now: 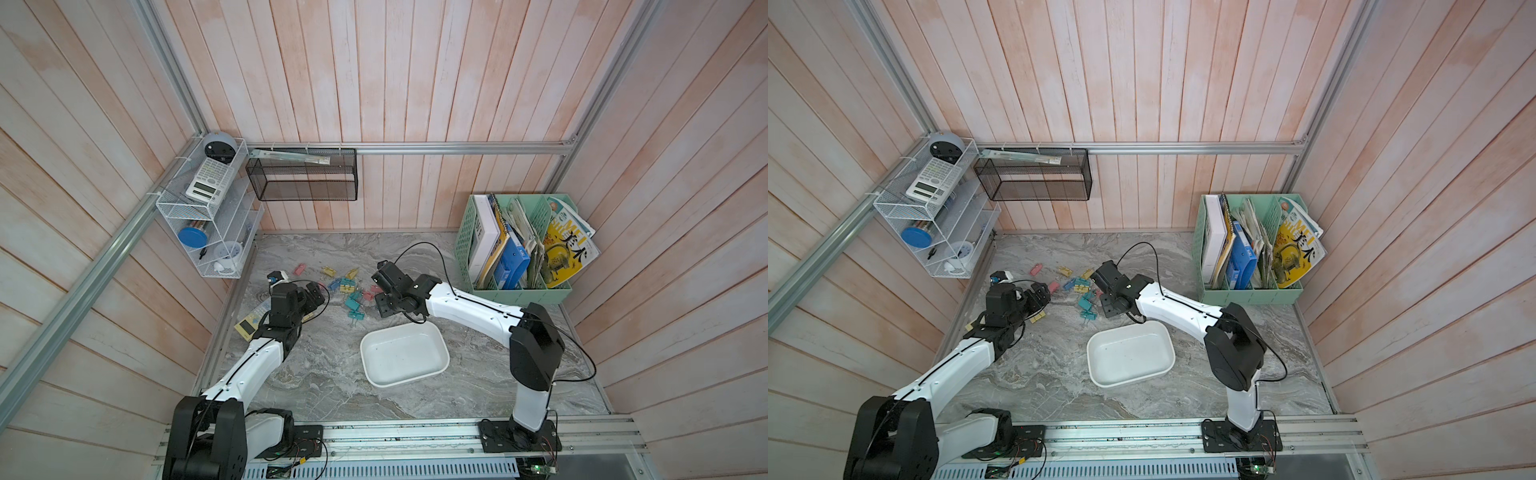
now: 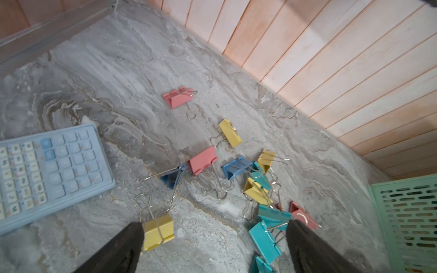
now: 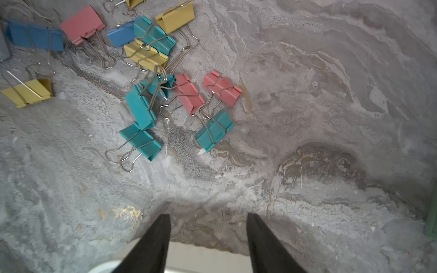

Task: Put the binder clips in the storage box
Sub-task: Move the storage box to the center of the board, then pick up the binder clip at the center of the board.

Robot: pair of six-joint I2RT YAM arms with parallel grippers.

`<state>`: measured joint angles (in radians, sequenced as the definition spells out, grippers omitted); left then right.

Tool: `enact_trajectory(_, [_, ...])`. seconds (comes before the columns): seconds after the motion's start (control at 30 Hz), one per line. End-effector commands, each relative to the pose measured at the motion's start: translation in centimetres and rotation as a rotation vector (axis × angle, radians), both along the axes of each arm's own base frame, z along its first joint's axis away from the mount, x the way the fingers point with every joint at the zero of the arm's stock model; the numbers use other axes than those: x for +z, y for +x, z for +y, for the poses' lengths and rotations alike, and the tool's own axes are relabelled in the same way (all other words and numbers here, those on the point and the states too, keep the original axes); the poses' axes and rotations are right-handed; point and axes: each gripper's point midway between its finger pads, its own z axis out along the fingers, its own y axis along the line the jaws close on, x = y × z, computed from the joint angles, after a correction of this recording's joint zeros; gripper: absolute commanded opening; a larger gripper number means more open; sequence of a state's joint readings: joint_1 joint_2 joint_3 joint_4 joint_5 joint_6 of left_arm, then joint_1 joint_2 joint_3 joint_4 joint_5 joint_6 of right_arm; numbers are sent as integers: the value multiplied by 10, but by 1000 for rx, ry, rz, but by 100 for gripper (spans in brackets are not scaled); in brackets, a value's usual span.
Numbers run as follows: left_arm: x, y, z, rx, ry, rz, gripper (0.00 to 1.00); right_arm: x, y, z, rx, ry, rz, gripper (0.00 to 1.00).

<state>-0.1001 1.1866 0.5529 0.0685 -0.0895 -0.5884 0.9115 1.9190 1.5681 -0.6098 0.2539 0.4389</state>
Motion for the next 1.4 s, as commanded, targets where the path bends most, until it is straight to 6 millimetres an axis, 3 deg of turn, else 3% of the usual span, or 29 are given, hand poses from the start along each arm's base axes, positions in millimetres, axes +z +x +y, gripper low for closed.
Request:
enact_trajectory(0.0, [-3, -4, 13, 88, -1, -28, 100, 2, 17, 4, -51, -30, -50, 52])
enact_trajectory(0.33, [6, -9, 16, 120, -5, -91, 100, -34, 45, 18, -147, -94, -52, 53])
enact_trajectory(0.57, [11, -6, -2, 59, 90, -101, 100, -53, 56, 38, -135, -99, -32, 50])
enact_trajectory(0.6, [12, -6, -5, 49, 99, -103, 100, -55, 57, 40, -132, -102, -29, 47])
enact_trajectory(0.77, [13, -6, -10, 33, 119, -105, 100, -62, 64, 38, -152, -172, -27, 16])
enact_trajectory(1.0, [13, -5, -13, 28, 113, -107, 100, -55, 61, 24, -163, -255, -10, 0])
enact_trajectory(1.1, [13, -5, -14, 21, 110, -107, 100, -49, 60, 18, -173, -258, -27, 0])
enact_trajectory(1.2, [13, -6, -16, 13, 112, -108, 100, -34, 58, 15, -170, -227, -51, 0])
enact_trajectory(1.37, [18, -6, -23, -22, 106, -140, 100, 9, 47, 10, -157, -92, -107, 0])
